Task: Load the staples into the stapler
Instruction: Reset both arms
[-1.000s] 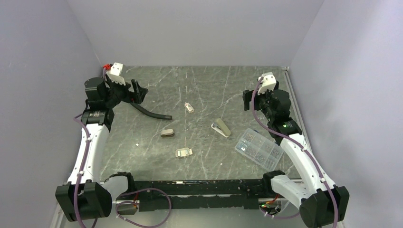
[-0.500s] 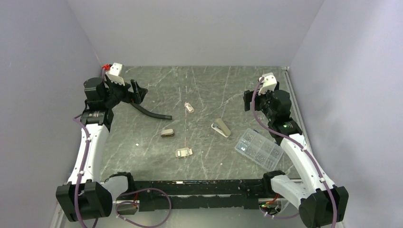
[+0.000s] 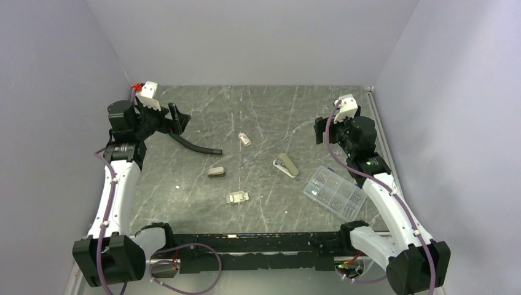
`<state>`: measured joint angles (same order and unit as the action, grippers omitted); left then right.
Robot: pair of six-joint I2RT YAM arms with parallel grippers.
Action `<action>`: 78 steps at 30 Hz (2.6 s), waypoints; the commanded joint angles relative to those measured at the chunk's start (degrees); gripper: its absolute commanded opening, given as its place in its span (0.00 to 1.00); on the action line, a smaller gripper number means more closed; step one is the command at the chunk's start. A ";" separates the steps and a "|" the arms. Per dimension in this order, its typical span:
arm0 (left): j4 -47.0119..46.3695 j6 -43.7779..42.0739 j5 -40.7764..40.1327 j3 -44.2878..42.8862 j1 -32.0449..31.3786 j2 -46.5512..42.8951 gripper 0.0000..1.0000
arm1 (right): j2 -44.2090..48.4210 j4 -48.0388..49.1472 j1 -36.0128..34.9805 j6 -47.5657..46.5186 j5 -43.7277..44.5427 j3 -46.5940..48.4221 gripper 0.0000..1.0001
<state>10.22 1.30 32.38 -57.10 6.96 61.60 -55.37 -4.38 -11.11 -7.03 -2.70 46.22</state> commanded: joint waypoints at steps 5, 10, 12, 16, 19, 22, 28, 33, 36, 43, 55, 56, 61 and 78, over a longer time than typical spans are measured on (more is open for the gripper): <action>-2.20 0.92 1.95 0.23 0.51 -0.68 0.95 | 0.53 2.72 0.35 -0.29 -1.24 0.14 1.00; -2.17 0.94 1.90 0.24 0.62 -0.73 0.95 | 0.71 2.86 0.39 -0.28 -1.34 0.07 1.00; -2.19 0.98 2.04 0.30 0.71 -0.75 0.95 | 0.78 2.79 0.37 -0.27 -1.47 0.03 1.00; -2.29 1.06 2.18 0.37 0.81 -0.74 0.95 | 0.99 2.75 0.40 -0.33 -1.44 0.07 1.00; -2.44 1.09 2.40 0.41 0.86 -0.78 0.95 | 1.06 2.77 0.40 -0.36 -1.52 0.04 1.00; -2.40 1.14 2.51 0.50 0.95 -0.82 0.95 | 1.16 2.78 0.39 -0.36 -1.56 -0.04 1.00; -2.57 1.17 2.75 0.59 1.12 -0.85 0.95 | 1.24 2.82 0.41 -0.36 -1.61 -0.07 1.00; -2.63 1.25 2.88 0.59 1.35 -0.81 0.95 | 1.37 2.72 0.48 -0.20 -1.69 -0.05 1.00; -2.63 1.28 2.83 0.59 1.39 -0.92 0.95 | 1.42 2.72 0.48 -0.14 -1.69 -0.06 1.00; -2.71 1.41 2.99 0.68 1.60 -0.86 0.95 | 1.50 2.78 0.59 -0.11 -1.70 -0.06 1.00; -2.77 1.39 3.08 0.76 1.76 -0.64 0.95 | 1.41 2.73 0.66 -0.01 -1.85 -0.03 1.00; -2.76 1.34 3.10 0.76 1.81 -0.63 0.95 | 1.33 2.74 0.66 0.00 -1.82 -0.02 1.00; -2.81 1.38 3.26 0.76 1.91 -0.57 0.95 | 1.32 2.75 0.66 -0.01 -1.87 0.09 1.00; -3.38 1.55 -0.12 1.07 2.21 0.36 0.95 | -0.13 2.86 0.66 -0.08 2.23 0.57 1.00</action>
<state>9.28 2.39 33.45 -56.47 8.75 61.78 -56.05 -4.36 -10.63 -7.03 -1.85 46.19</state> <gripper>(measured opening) 0.948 0.994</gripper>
